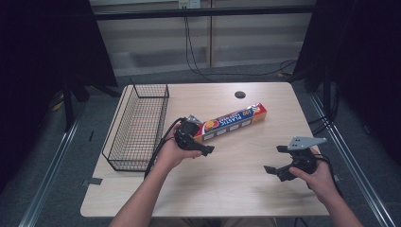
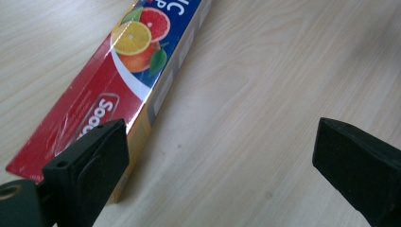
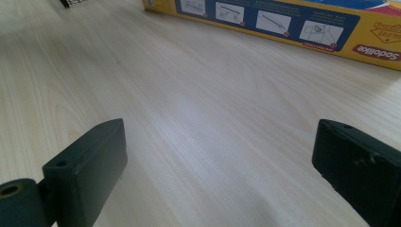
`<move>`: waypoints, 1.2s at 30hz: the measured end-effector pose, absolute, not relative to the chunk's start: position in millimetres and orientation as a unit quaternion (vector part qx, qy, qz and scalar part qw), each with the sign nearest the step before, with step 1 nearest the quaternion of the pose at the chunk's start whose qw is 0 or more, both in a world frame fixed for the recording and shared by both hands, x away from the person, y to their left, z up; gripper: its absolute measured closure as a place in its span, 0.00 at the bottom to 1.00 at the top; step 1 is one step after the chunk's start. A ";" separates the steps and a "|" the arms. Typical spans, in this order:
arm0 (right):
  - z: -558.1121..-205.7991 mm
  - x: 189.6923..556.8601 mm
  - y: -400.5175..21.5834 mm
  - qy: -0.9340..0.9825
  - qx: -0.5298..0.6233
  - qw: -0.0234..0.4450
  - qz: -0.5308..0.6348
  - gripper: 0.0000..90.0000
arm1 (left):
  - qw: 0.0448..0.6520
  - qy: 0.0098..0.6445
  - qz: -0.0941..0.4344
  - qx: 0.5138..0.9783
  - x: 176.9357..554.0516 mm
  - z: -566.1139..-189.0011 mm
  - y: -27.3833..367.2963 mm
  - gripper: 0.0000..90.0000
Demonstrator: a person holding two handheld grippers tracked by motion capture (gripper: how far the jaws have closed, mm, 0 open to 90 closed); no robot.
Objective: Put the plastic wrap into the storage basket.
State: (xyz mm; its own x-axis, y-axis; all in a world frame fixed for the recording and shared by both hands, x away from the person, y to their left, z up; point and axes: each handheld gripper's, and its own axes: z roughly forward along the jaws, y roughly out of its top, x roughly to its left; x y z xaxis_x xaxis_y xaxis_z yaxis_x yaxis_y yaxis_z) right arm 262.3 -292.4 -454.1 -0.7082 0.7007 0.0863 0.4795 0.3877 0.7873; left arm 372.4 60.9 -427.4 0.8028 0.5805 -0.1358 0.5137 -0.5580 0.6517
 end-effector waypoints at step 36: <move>-454.3 263.8 -292.1 0.823 0.352 0.120 0.429 0.05 | 0.333 0.327 0.060 0.882 437.3 -439.1 29.8 0.06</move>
